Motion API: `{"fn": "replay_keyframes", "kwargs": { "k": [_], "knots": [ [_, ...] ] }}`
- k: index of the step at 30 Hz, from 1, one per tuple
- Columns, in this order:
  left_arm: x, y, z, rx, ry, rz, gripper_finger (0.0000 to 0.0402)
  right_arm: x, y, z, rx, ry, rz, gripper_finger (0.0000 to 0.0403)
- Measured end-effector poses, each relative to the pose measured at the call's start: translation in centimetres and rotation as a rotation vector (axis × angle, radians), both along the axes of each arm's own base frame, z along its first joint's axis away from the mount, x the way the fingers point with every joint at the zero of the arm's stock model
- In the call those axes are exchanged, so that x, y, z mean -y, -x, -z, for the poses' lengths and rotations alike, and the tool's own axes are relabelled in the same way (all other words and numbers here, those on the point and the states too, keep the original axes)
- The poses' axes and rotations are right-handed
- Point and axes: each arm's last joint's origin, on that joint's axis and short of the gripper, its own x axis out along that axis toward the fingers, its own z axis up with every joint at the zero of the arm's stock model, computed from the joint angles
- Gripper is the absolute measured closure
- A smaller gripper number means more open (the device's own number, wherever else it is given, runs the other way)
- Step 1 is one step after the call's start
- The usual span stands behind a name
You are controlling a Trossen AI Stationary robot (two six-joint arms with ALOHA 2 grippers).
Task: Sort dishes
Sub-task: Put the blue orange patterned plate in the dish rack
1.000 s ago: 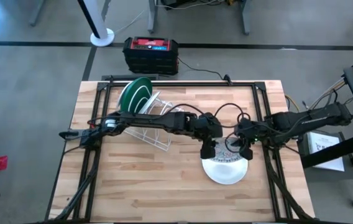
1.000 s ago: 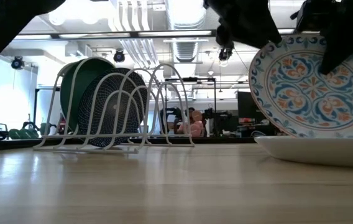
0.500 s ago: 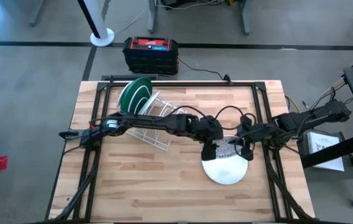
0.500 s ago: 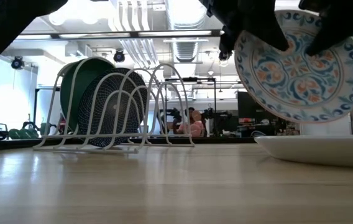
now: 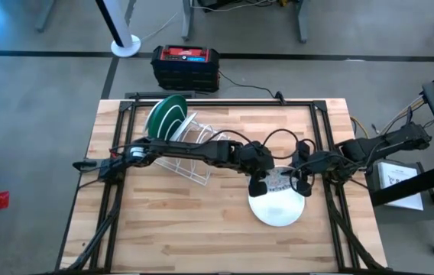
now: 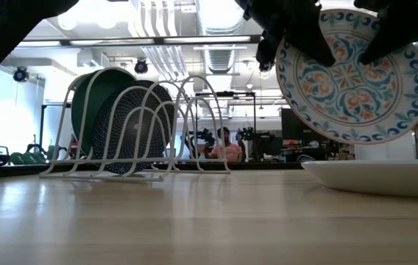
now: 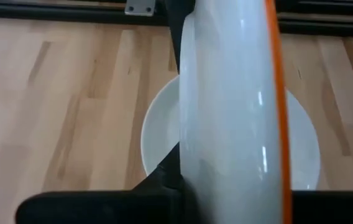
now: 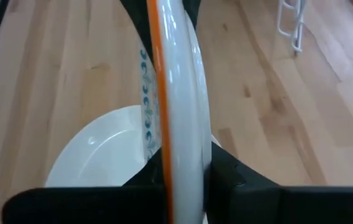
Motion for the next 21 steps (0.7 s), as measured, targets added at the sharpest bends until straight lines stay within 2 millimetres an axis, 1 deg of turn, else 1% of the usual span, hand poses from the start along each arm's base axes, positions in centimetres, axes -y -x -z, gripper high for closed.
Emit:
{"fn": "replay_keyframes", "kwargs": {
  "k": [2,6,8,10,14,18,21],
  "knots": [
    [0.0,0.0,0.0,0.002,-0.017,-0.001,0.0377,0.0,0.0,0.0,0.001,-0.013,-0.001,0.0351],
    [0.2,0.1,0.2,-0.011,-0.060,-0.019,0.0378,0.0,0.1,-0.4,0.030,-0.063,0.044,0.0282],
    [0.5,0.3,0.2,-0.028,-0.087,-0.046,0.0378,0.1,0.3,-0.5,0.033,-0.073,0.050,0.0255],
    [0.8,0.7,-0.1,-0.040,-0.118,-0.086,0.0378,0.2,0.7,-0.9,0.051,-0.087,0.058,0.0233],
    [1.2,1.3,-1.1,-0.033,-0.148,-0.125,0.0378,0.6,1.9,-2.2,0.128,-0.125,0.065,0.0209],
    [1.7,1.5,-1.3,-0.032,-0.175,-0.149,0.0378,1.0,3.3,-3.2,0.205,-0.166,0.072,0.0201],
    [1.8,2.0,-2.2,-0.023,-0.200,-0.186,0.0378,1.4,4.5,-3.6,0.246,-0.199,0.083,0.0200]
  ]
}}
